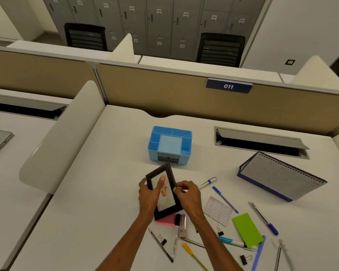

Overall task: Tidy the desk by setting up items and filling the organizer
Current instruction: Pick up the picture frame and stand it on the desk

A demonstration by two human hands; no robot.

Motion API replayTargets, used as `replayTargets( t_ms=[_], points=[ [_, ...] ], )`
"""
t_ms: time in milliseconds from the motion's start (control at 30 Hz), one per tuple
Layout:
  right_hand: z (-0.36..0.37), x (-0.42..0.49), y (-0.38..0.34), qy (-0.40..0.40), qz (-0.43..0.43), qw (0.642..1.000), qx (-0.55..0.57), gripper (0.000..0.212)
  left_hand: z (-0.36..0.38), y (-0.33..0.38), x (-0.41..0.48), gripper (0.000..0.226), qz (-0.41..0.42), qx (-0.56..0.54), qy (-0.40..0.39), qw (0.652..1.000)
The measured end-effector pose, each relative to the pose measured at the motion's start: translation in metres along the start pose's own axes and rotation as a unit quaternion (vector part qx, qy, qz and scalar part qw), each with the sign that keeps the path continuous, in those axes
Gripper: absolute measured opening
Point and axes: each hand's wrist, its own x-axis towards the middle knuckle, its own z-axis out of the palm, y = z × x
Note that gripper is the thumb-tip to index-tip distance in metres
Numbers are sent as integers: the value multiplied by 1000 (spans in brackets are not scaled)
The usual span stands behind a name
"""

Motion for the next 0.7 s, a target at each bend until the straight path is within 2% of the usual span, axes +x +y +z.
replayTargets(
  t_ms=[167,333,433,500,600,700],
  points=[
    [-5,-13,-12,-11,-57,998,-26,16,8,11,-14,109,7,-39,-41,998],
    [-7,-39,-21,15,-148,987,-56,14,13,22,-25,93,23,-84,-88,992],
    [-8,-53,-19,59,-196,965,-161,18,17,24,-31,90,0,-83,-132,988],
    [-12,-60,-13,90,-229,943,-223,22,24,24,-38,74,-2,-65,-145,987],
    [-15,-69,-5,102,-279,904,-309,28,34,20,-49,56,16,-55,-112,992],
    [-17,-79,3,105,-294,880,-358,43,39,15,-63,38,28,-74,-86,993]
  ],
)
